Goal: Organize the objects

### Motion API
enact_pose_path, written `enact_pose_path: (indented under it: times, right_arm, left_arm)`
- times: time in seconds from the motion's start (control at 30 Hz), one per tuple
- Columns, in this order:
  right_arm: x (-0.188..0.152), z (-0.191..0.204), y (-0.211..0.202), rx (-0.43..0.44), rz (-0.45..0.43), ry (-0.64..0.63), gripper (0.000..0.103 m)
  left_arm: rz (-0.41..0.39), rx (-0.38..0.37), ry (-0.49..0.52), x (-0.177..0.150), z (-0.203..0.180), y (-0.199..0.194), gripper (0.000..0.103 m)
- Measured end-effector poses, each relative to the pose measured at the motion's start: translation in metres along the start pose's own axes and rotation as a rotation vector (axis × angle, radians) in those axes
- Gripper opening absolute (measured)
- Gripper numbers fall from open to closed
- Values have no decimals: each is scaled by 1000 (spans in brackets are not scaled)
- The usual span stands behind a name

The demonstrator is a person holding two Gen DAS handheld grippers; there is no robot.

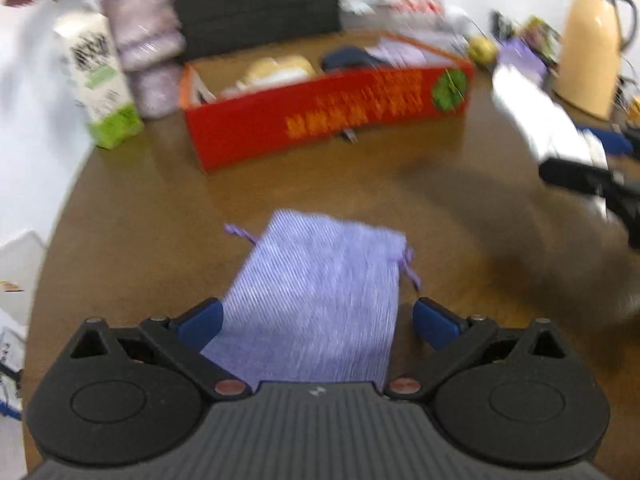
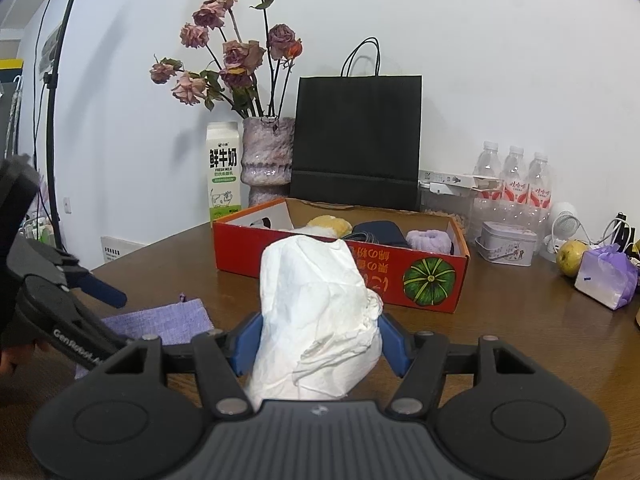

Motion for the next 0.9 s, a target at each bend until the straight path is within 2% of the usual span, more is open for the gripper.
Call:
enact_pose_path:
  times: [0.07, 0.17, 0.23, 0.37, 0.4, 0.43, 0.47, 0.53, 0.6, 0.7, 0.77, 0.9]
  right_arm:
    - [0, 0, 1, 2, 5, -1, 62]
    - [-1, 1, 3, 4, 15, -2, 62]
    - [-3, 1, 5, 4, 23, -1, 62]
    - [-5, 1, 8, 8, 41, -1, 62]
    - [-5, 1, 9, 8, 43, -2, 62]
    - [-5, 1, 9, 9, 42, -3, 62]
    - [-5, 2, 8, 8, 41, -3, 62]
    - [-5, 2, 8, 7, 39, -3, 62]
    - [-5, 2, 8, 7, 36, -4, 62]
    - [-4, 2, 5, 8, 26, -9, 62]
    - [-2, 2, 4, 7, 17, -11, 62]
    - [0, 2, 1, 4, 0, -10, 62]
  left_arm:
    - [-4, -33, -22, -2, 5, 5, 103]
    - [-35, -38, -79, -4, 13, 12, 103]
    - [-68, -25, -104, -5, 14, 13, 103]
    - [-71, 5, -136, -3, 6, 9, 100]
    - [-82, 3, -135, -1, 2, 7, 89]
    - [-95, 4, -142, 0, -1, 3, 74]
    - [-103, 8, -150, 0, -3, 0, 66]
    - [-109, 20, -166, 1, -11, -5, 36]
    - [-110, 22, -185, 0, -18, -11, 21]
    - [-138, 84, -188, -2, -31, -21, 15]
    - [-172, 140, -187, -1, -38, -30, 15]
    - [-210, 168, -231, 4, -48, -44, 15]
Point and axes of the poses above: each gripper's, at about its wrist camera, not at the fingertips, and y roughly the way its jaws point, z to its left, x to its top, the point moved 6 cm from there along y, roughly the way its jaws point, and after that the axes turned 14 degrees about x, right-handed, at the moved point
